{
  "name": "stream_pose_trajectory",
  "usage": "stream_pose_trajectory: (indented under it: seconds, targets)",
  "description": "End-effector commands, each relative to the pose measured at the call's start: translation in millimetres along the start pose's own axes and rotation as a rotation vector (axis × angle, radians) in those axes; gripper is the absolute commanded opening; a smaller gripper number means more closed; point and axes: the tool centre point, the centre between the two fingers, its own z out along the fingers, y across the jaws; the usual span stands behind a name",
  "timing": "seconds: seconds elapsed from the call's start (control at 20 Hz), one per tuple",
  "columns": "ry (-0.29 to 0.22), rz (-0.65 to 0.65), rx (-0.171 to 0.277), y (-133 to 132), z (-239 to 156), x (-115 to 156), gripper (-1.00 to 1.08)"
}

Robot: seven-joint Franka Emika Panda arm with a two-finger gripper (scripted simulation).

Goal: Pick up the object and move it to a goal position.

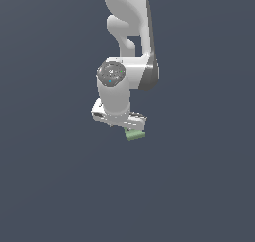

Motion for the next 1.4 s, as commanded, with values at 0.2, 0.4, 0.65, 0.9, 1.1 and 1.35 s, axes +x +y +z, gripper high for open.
stream_pose_trajectory:
  seconds: [0.2, 0.4, 0.65, 0.9, 1.1, 1.35]
  targets:
    - [-0.072, 0.194, 0.016, -1, 13, 5, 0.68]
    - [-0.121, 0.318, 0.021, -2, 22, 8, 0.68]
    - [-0.183, 0.47, 0.022, -4, 32, 10, 0.68]
    - [-0.246, 0.619, 0.016, -7, 42, 12, 0.68]
    - [-0.298, 0.734, 0.006, -10, 50, 13, 0.68]
    - [-0.362, 0.875, -0.012, -15, 59, 14, 0.68]
